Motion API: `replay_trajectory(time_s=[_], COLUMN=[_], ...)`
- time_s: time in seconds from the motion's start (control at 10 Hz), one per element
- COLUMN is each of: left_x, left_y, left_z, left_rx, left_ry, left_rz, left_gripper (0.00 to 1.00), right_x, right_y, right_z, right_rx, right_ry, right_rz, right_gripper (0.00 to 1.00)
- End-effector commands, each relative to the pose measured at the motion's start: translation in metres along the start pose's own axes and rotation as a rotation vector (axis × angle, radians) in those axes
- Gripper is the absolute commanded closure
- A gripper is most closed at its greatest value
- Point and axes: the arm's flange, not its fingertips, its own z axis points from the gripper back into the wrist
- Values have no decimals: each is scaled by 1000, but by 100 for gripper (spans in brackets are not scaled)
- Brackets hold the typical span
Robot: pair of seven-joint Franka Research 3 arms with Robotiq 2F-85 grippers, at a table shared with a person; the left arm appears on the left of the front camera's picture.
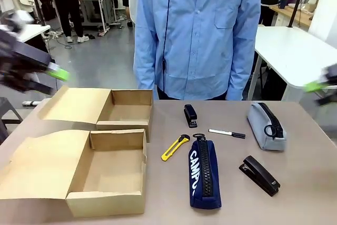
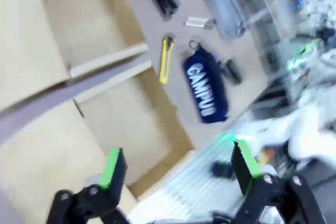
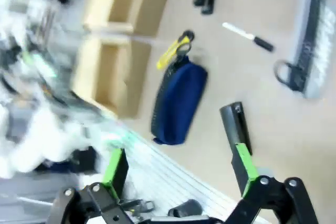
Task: Place items inside the box.
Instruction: Pick up a Pencil pouch or Stapler and place it inside the Mailer Box closest to the robot.
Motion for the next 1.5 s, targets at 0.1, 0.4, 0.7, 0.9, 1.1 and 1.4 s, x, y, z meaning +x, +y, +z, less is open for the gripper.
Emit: replay_trajectory(time_s=[0.1, 0.4, 0.7, 0.9, 1.1, 1.4], left_x=[-63, -113, -87, -87, -87, -87], left_y=[142, 186, 223, 223, 223, 223], left_z=[57, 53, 124, 124, 124, 124], left_rx=[-237, -261, -251, -251, -251, -251], left_ry=[-311, -541, -480, -480, -480, -480], left_rz=[409, 713, 683, 683, 683, 683], left_gripper=[0, 0, 0, 0, 0, 0], right_x=[-35, -75, -79, -79, -79, -51], right_y=[-116, -154, -166, -166, -166, -120], right_z=[70, 84, 109, 109, 109, 61], right_rx=[378, 361, 366, 366, 366, 212], right_ry=[-410, -612, -557, -557, -557, -416], right_rz=[-295, -394, -442, -442, -442, -308], right_gripper=[0, 0, 0, 0, 0, 0])
